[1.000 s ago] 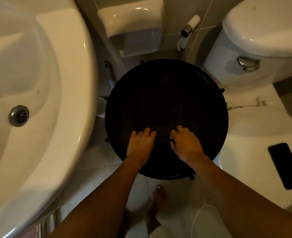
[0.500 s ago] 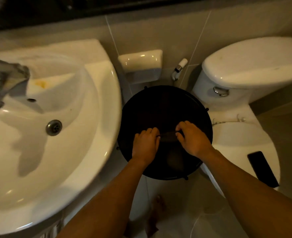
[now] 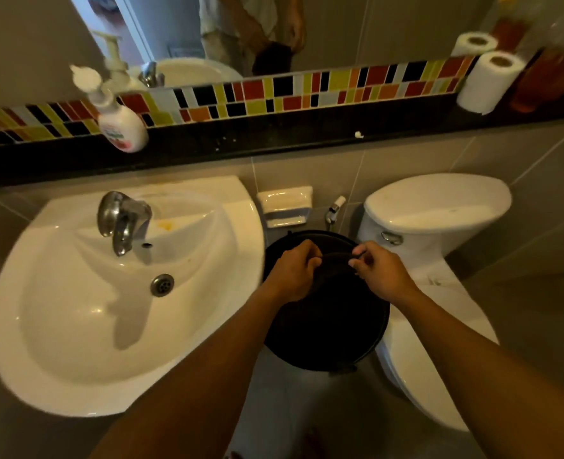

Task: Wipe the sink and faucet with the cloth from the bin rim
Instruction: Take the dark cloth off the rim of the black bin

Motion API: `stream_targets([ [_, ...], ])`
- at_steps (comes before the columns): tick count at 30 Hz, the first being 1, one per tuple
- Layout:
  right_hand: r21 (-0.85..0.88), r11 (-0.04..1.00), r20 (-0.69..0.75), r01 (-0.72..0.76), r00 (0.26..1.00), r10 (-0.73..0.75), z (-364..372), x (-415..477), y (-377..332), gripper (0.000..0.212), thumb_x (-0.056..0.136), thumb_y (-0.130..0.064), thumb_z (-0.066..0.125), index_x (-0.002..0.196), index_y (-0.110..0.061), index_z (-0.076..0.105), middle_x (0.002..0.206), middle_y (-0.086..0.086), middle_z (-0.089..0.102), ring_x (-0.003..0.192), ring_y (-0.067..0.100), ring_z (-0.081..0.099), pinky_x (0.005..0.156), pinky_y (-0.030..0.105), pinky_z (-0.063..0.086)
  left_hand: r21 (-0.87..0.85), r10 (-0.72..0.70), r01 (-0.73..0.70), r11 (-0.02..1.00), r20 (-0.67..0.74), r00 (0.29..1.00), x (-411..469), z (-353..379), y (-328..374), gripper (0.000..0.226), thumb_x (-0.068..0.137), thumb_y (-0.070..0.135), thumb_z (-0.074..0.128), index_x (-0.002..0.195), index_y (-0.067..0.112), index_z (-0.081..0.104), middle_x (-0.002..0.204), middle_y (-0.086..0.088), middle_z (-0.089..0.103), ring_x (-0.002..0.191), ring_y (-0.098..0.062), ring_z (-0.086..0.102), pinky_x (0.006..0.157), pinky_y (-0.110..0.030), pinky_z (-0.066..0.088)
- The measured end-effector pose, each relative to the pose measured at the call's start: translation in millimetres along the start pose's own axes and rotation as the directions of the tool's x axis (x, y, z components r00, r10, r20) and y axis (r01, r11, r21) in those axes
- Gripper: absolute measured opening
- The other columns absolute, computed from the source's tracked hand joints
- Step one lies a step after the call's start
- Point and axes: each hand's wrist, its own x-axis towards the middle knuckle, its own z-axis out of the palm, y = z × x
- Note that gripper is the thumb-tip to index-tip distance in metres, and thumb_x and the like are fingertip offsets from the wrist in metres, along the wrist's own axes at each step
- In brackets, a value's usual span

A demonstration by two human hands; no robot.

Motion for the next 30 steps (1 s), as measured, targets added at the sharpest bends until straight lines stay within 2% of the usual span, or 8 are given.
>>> stream_targets([
  [3, 0.211, 0.974, 0.006, -0.085, 0.996, 0.086, -3.5, -14.8, -17.3, 0.023, 0.082, -0.012, 0.07, 0.1, -0.011, 0.057, 0.075, 0.006, 0.058, 0.073, 0.021, 0.058, 0.068, 0.025, 0.046, -0.018, 0.054, -0.053, 0.998, 0.017, 0.998, -7.4, -25.1, 20.3, 0.008, 0.095, 0.018, 0.048, 0.092, 0.023, 0.053, 0.088, 0.001, 0.06, 0.085, -0.016, 0.057, 0.074, -0.031, 0.044],
  [7, 0.343, 0.926, 0.032, -0.157, 0.987, 0.156, 1.4, -24.1, -32.2, 0.038, 0.075, -0.021, 0.078, 0.106, -0.013, 0.057, 0.097, 0.011, 0.065, 0.092, 0.026, 0.064, 0.089, 0.04, 0.052, -0.054, 0.104, -0.104, 0.993, 0.009, 0.995, -24.2, -52.0, 39.1, 0.008, 0.096, 0.017, 0.047, 0.094, 0.022, 0.052, 0.078, 0.005, 0.056, 0.073, -0.01, 0.052, 0.063, -0.023, 0.041],
  [11, 0.369, 0.905, 0.065, -0.211, 0.977, 0.202, 6.4, -26.2, -53.7, 0.04, 0.081, -0.032, 0.071, 0.113, -0.014, 0.057, 0.101, 0.008, 0.067, 0.093, 0.024, 0.065, 0.088, 0.043, 0.054, -0.092, 0.131, -0.13, 0.987, 0.005, 0.991, -38.8, -68.6, 48.0, 0.009, 0.097, 0.016, 0.046, 0.1, 0.014, 0.054, 0.097, -0.017, 0.062, 0.081, -0.018, 0.053, 0.068, -0.026, 0.043],
  [13, 0.369, 0.916, 0.018, -0.161, 0.986, 0.166, 4.2, -25.8, -71.2, 0.033, 0.085, -0.029, 0.066, 0.113, -0.011, 0.061, 0.101, 0.007, 0.068, 0.095, 0.022, 0.065, 0.088, 0.04, 0.052, -0.105, 0.136, -0.136, 0.985, -0.008, 0.991, -42.4, -75.1, 48.9, 0.011, 0.096, 0.015, 0.048, 0.101, 0.01, 0.056, 0.094, -0.016, 0.061, 0.081, -0.018, 0.052, 0.069, -0.027, 0.042],
  [17, 0.311, 0.95, -0.105, 0.022, 0.994, 0.011, -8.7, -22.7, -106.2, 0.019, 0.089, -0.024, 0.061, 0.105, -0.014, 0.064, 0.095, 0.001, 0.064, 0.093, 0.019, 0.061, 0.084, 0.033, 0.049, -0.069, 0.112, -0.11, 0.992, 0.028, 0.993, -47.0, -93.6, 49.4, 0.008, 0.095, 0.018, 0.05, 0.099, 0.017, 0.057, 0.081, 0.005, 0.055, 0.081, -0.013, 0.053, 0.072, -0.026, 0.043],
  [21, 0.189, 0.976, -0.019, 0.107, 0.994, -0.105, -21.6, -17.4, -137.0, 0.015, 0.093, -0.026, 0.055, 0.106, -0.02, 0.059, 0.101, 0.001, 0.059, 0.095, 0.019, 0.056, 0.083, 0.035, 0.049, 0.059, 0.061, -0.063, 0.996, 0.039, 0.997, -50.6, -110.7, 40.5, 0.012, 0.094, 0.023, 0.05, 0.1, 0.017, 0.058, 0.095, -0.008, 0.063, 0.091, -0.025, 0.06, 0.08, -0.038, 0.051],
  [26, 0.11, 0.977, 0.121, 0.182, 0.973, -0.195, -24.8, -16.8, -161.2, 0.009, 0.095, -0.021, 0.052, 0.096, -0.028, 0.057, 0.11, 0.007, 0.059, 0.102, 0.025, 0.057, 0.088, 0.046, 0.052, -0.021, 0.123, -0.127, 0.992, -0.143, 0.982, -47.6, -122.6, 50.3, 0.033, 0.095, 0.02, 0.053, 0.128, 0.023, 0.053, 0.112, 0.0, 0.057, 0.091, -0.012, 0.056, 0.074, -0.019, 0.045],
  [30, 0.159, 0.969, 0.14, 0.188, 0.967, -0.211, -26.8, -17.2, -173.5, 0.009, 0.095, -0.015, 0.051, 0.098, -0.022, 0.056, 0.102, 0.009, 0.059, 0.085, 0.021, 0.061, 0.072, 0.032, 0.052, -0.1, 0.189, -0.221, 0.97, -0.258, 0.948, -39.4, -120.4, 57.5, 0.035, 0.092, 0.022, 0.058, 0.128, 0.022, 0.057, 0.112, 0.003, 0.059, 0.096, -0.007, 0.055, 0.078, -0.016, 0.044],
])
